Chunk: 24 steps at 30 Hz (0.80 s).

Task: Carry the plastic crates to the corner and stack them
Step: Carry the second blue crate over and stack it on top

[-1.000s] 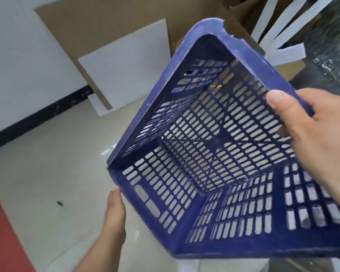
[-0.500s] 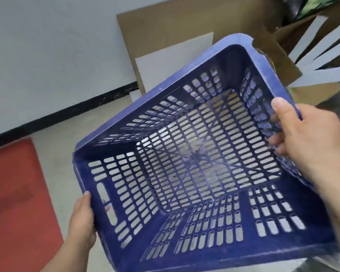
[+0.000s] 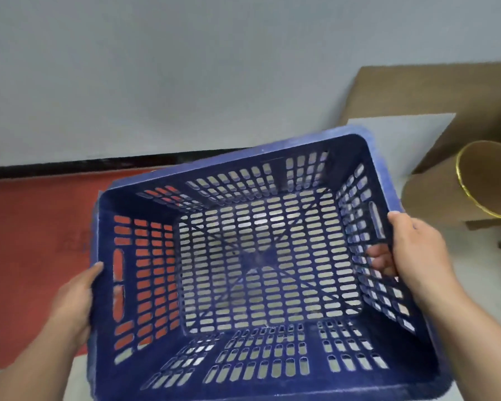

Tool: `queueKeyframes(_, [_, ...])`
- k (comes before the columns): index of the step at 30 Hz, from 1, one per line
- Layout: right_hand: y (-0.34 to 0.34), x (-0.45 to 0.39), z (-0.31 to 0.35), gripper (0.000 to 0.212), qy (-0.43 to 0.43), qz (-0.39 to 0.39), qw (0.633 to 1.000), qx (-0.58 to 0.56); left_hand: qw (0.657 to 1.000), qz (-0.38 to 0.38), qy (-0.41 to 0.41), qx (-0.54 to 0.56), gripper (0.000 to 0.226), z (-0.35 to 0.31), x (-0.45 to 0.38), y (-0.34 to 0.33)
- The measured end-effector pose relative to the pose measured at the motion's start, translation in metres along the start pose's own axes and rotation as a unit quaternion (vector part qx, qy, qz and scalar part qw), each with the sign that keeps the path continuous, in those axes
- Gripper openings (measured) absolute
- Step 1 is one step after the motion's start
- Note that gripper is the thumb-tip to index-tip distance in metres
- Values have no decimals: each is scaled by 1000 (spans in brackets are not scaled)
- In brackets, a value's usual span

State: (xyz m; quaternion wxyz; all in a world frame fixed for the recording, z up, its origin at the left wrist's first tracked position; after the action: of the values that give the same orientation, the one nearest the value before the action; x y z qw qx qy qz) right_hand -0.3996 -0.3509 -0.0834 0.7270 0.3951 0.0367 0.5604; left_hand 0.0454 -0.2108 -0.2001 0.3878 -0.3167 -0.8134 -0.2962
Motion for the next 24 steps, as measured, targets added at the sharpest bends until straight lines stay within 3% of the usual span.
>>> queueKeyframes(5, [-77, 32, 51, 29, 1, 52, 999, -15, 1000, 29, 8, 4, 36, -38, -9, 89])
queueKeyframes(10, [-158, 43, 92, 29, 7, 110, 993, -30, 999, -38, 10, 22, 48, -77, -38, 171])
queueKeyframes(17, [-264, 49, 131, 34, -26, 177, 983, -36, 993, -115, -3, 33, 26, -130, -87, 230])
queueKeyframes(24, [-350, 59, 132, 25, -54, 179, 982, -38, 990, -141, -13, -3, 20, -157, -156, 274])
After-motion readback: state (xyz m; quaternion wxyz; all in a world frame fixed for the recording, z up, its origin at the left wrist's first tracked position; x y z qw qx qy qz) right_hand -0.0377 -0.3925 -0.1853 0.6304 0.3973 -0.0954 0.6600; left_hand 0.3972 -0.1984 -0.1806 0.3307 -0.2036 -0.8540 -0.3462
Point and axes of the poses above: each hand's wrist, its own x-axis away from the middle knuckle, its own y-axis out of the back of the hand, z = x × y, the point moved 4 cm from there along -x, towards the middle knuckle, and after that the axes turned 5 degrees about y, right-handed, at the moved point
